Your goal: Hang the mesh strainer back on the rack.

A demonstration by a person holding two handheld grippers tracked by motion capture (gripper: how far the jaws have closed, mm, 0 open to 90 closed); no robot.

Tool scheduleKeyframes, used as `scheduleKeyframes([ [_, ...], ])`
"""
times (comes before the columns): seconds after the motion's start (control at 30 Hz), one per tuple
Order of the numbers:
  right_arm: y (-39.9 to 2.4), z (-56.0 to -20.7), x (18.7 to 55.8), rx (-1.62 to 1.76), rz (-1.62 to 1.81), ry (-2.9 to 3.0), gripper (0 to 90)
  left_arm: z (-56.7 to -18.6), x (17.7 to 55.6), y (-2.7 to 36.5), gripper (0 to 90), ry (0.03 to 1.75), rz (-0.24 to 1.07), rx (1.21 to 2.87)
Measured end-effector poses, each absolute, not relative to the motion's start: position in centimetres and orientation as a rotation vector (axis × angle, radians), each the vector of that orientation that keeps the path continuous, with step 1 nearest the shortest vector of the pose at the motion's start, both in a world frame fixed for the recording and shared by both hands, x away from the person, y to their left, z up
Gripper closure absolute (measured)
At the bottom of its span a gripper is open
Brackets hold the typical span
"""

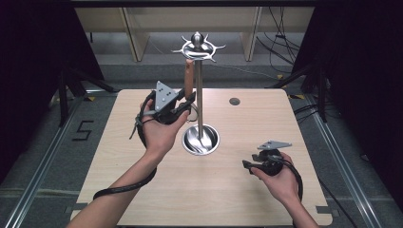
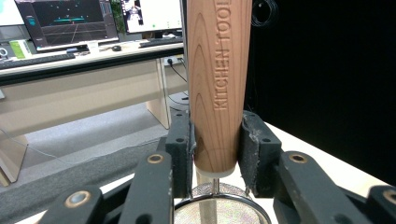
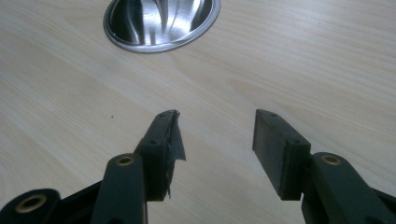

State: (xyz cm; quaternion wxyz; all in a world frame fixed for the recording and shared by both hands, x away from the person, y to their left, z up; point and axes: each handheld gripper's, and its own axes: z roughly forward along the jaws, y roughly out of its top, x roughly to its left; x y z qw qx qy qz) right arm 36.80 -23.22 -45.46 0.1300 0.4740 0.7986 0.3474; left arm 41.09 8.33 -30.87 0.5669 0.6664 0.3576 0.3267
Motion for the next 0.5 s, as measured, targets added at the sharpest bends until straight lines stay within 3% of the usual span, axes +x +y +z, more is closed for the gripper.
scheduleKeyframes([
  [0.5,-23.1,-45.3,36.7,1.427,1.001,2.317,49.9,-30.9,39.7,10.1,49.0,0.882,0.621,1.606],
])
